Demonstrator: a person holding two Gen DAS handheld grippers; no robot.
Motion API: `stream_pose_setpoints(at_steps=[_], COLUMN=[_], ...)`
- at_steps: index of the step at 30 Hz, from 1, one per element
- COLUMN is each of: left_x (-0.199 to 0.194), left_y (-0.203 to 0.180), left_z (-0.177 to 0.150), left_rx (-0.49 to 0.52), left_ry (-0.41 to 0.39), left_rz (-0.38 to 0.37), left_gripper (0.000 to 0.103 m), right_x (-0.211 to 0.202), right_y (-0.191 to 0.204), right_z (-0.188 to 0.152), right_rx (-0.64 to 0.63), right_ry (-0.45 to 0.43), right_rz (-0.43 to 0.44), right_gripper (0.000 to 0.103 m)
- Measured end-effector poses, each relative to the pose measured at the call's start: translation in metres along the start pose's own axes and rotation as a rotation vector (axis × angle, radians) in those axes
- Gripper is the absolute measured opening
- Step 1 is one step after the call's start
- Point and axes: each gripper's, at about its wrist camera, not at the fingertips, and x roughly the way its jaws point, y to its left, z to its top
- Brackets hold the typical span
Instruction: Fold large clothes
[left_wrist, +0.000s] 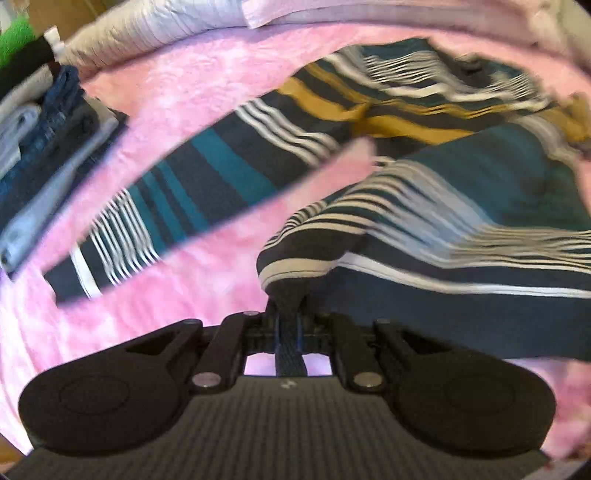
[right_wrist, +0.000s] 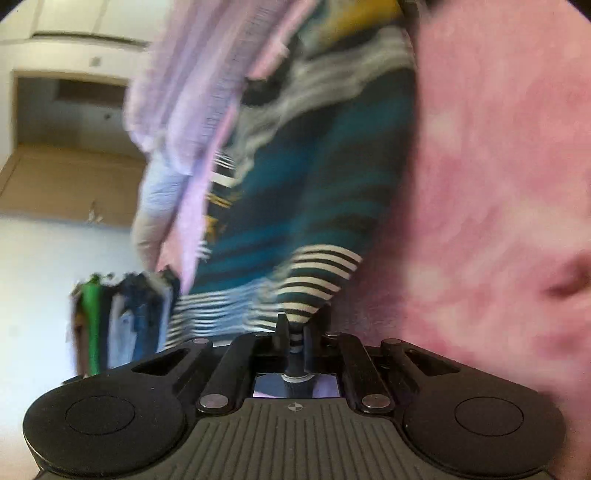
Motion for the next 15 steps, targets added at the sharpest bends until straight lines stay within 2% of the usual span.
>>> stream_pose_setpoints(at_steps=[3, 5, 7, 9, 11, 12, 15], left_x=[-0.045, -0.062, -0.061, -0.048, -0.037, -0.033, -0.028], left_y=[-0.022, -0.046, -0.068, -0.082, -0.087, -0.086, -0.084], left_z=[-0.034, -0.068, -0.1, -0.124, -0.136, -0.136, -0.119], left_rx=[-0.016, -0.027, -0.041, -0.048, -0.065, -0.079, -0.09], left_ry=[0.034, 0.099, 0.189, 0.285, 0.335, 0.337, 0.27], left_rz=[-0.205, -0.332, -0.364, -0.319, -0.246, -0.212, -0.109], left_gripper=[0.007, 0.011, 0.016, 0.016, 0.015, 0.016, 0.023], right_x=[-0.086, -0.131, -0.155, -0.163, -0.167, -0.168, -0.174], right_y=[0.007, 0.005, -0.006, -0.03, -0.048, -0.057, -0.073], right_z=[0.02, 0.03, 0.034, 0.042, 0.043, 0.046, 0.063], right_rx=[-0.069, -0.122, -0.129, -0.076, -0.053, -0.034, 0.011], right_ry=[0.044, 0.106, 0.166, 0.209, 0.212, 0.197, 0.088], right_rz=[-0.051, -0.152, -0.261, -0.428, -0.566, -0.609, -0.628], right_gripper=[0.002, 0.002, 0.004, 0.013, 0.024, 0.026, 0.026])
